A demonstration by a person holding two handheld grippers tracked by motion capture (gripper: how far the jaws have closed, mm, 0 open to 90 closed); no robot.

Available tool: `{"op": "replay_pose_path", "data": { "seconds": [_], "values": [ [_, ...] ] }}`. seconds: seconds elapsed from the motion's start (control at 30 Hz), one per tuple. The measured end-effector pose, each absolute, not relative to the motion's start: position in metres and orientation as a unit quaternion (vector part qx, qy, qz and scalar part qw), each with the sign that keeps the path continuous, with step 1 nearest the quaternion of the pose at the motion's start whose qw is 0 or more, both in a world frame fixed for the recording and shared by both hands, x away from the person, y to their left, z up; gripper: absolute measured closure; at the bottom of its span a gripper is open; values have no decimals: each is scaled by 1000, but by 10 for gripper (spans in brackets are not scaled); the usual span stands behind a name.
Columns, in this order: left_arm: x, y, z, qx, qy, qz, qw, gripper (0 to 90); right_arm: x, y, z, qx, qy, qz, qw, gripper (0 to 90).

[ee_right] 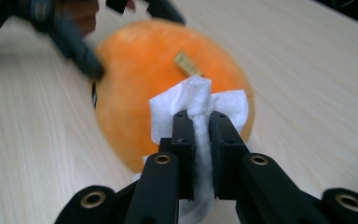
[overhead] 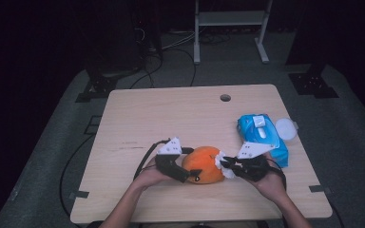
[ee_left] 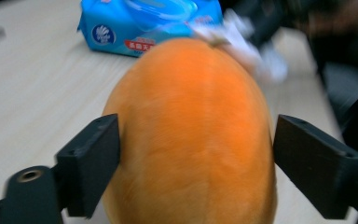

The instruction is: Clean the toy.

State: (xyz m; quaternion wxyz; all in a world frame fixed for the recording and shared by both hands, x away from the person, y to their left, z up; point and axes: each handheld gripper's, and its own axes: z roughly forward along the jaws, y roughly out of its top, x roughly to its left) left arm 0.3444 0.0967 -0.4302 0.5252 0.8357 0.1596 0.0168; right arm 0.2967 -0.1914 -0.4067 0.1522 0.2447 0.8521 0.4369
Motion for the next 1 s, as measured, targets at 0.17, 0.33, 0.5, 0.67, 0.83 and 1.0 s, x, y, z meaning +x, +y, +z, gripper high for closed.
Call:
{"op": "replay_pose_path", "data": {
  "seconds": [0.17, 0.33, 0.5, 0.67, 0.83, 1.0],
  "values": [
    [335, 90, -431, 847, 125, 61, 513, 306, 292, -187, -401, 241, 850, 451, 129, 808],
    [323, 82, -427, 864, 69, 99, 489, 351, 285, -167, -389, 209, 852, 456, 153, 805],
    [324, 90, -430, 860, 70, 88, 498, 353, 291, -193, -390, 242, 844, 451, 158, 805],
    [324, 88, -430, 857, 70, 86, 502, 346, 295, -217, -397, 273, 841, 439, 159, 806],
    [321, 83, -428, 862, 56, 94, 495, 343, 291, -203, -393, 249, 845, 448, 154, 808],
    [320, 84, -427, 864, 49, 93, 493, 319, 289, -189, -390, 223, 852, 448, 153, 809]
  ]
}}
